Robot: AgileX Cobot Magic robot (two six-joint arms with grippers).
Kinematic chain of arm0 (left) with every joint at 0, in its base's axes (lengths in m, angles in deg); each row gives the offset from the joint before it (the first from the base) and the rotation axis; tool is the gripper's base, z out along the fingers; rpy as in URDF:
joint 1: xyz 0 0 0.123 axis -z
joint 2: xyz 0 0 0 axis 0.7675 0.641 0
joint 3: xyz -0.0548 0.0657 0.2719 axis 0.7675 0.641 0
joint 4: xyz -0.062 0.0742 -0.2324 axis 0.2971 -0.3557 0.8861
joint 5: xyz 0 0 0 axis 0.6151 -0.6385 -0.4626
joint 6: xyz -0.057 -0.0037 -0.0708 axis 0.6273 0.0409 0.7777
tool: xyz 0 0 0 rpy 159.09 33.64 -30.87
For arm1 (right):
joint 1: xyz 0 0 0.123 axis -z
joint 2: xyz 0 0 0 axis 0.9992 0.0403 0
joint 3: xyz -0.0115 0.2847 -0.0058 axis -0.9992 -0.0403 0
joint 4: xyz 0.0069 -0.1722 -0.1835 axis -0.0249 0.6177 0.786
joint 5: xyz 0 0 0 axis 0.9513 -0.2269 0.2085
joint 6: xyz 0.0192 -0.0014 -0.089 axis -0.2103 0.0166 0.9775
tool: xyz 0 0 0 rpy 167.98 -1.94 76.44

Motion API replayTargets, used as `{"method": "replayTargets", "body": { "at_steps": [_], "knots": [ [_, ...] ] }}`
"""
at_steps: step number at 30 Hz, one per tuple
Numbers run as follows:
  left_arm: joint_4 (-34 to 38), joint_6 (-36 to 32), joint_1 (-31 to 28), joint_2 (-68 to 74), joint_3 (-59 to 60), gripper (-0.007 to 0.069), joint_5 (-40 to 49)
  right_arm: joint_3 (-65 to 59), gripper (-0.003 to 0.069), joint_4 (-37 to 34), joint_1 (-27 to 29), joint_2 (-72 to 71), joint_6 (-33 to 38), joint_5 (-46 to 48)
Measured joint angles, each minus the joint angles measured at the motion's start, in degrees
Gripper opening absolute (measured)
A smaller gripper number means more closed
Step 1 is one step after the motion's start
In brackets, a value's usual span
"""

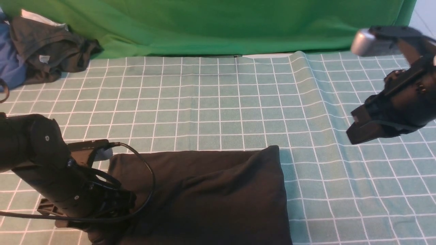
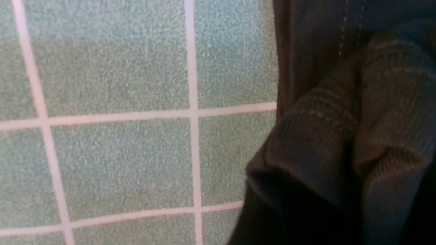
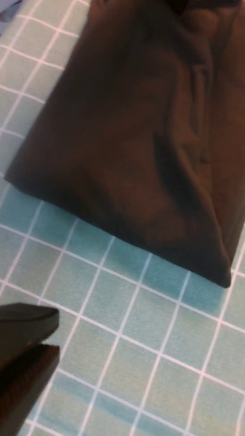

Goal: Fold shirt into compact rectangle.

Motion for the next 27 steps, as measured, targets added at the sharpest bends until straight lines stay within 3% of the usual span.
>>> {"method": "replayTargets", "body": {
  "at_steps": [5,7,8,9,15,27],
  "knots": [
    [0.3,-0.8,0.1,0.0,0.0,0.0232,-0.1,0.0,0.0294,0.0,-1.1,4.9,-0.5,-3.5],
    [0.3,-1.7,0.1,0.0,0.0,0.0115,-0.1,0.0,0.0398,0.0,-2.6,7.5,-0.5,-6.1],
    [0.3,-1.8,0.1,0.0,0.0,0.0115,-0.1,0.0,0.0398,0.0,-2.7,7.8,-0.5,-6.1],
    [0.4,-2.6,0.1,0.0,0.0,0.0051,-0.1,0.0,0.0463,0.0,-4.0,10.0,-0.5,-7.7],
    [0.3,-3.0,0.1,0.0,-0.2,0.0033,0.1,0.0,0.058,0.0,-8.4,16.7,-0.9,-13.0],
    [0.3,-3.0,0.1,-0.6,-1.7,0.0033,1.3,4.1,0.0585,-2.9,-11.1,27.6,-1.0,-18.2]
  ]
}}
